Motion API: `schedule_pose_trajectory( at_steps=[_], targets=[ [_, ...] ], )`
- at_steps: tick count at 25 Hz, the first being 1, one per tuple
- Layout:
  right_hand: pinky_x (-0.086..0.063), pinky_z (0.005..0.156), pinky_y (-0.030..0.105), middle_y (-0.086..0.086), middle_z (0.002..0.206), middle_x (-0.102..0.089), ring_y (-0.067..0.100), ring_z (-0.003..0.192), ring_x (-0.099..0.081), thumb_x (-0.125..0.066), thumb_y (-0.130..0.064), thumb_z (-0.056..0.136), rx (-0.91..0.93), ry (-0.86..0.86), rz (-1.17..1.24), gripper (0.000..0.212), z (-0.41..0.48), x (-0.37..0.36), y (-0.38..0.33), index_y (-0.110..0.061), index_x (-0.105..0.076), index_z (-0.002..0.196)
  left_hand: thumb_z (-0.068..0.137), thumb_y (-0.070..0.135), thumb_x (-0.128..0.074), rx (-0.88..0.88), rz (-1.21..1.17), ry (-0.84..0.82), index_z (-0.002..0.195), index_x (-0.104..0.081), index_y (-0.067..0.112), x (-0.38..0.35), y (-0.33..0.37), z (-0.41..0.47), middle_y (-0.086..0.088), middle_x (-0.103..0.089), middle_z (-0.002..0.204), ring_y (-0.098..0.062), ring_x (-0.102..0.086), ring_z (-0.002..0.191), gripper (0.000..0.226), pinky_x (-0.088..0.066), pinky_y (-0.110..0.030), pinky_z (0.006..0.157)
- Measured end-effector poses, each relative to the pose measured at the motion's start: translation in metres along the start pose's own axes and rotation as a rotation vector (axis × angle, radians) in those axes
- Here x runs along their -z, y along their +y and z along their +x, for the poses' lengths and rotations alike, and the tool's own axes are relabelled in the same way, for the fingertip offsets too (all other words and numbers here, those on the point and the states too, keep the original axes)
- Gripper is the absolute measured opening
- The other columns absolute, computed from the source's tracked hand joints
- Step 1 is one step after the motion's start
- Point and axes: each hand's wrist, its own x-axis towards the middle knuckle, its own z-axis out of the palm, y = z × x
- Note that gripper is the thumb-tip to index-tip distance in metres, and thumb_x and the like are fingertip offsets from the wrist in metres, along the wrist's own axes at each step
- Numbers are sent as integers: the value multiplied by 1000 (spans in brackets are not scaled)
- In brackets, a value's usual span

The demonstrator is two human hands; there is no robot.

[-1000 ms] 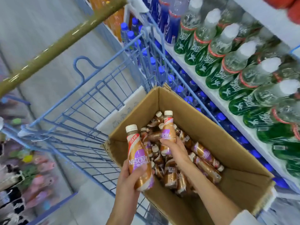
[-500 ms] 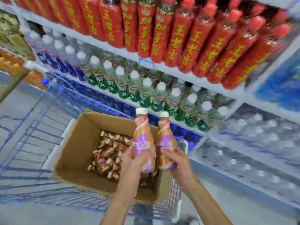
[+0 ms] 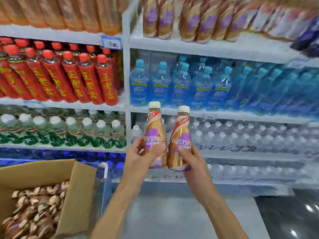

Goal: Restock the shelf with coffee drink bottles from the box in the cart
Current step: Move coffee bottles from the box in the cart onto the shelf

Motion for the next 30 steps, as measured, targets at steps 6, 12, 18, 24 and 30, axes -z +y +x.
schedule_pose_trajectory(
  at_steps=[6,12,18,24,30],
  targets=[
    [-57,79,33,8,112,-75,21,98,-72,-76,-25,82,122,65,31,48,-18,92,-77,-11,-62,126,61,27,-87,-42,29,-174,123,-61,23,-128,-6,-7,-3,-75,107,-19,-74,91,68,-60,-32,71],
    [-54,84,37,10,112,-74,24,97,-71,-73,-23,77,188,115,-27,48,3,136,-125,-13,-63,123,71,21,-72,-10,-19,-305,116,-68,16,-192,2,18,-11,-74,105,-28,-71,90,45,-56,-43,77],
    [-57,89,45,13,115,-73,30,103,-72,-76,-33,82,241,131,-85,41,70,165,-174,-17,-66,119,65,11,-80,-23,-53,-322,119,-67,21,-250,17,75,-7,-77,105,-28,-73,94,56,-57,-42,77],
    [-57,85,37,10,113,-75,26,102,-73,-72,-28,84,285,85,-103,41,161,165,-233,-14,-65,122,64,13,-80,-122,-71,-314,127,-60,23,-292,63,159,-6,-77,107,-27,-74,96,67,-56,-42,80],
    [-58,67,26,4,107,-77,20,91,-75,-78,-29,77,347,56,-126,53,232,158,-275,-15,-62,125,66,11,-81,-212,-49,-298,132,-58,19,-320,98,221,-3,-77,110,-22,-74,99,70,-60,-28,73]
  ],
)
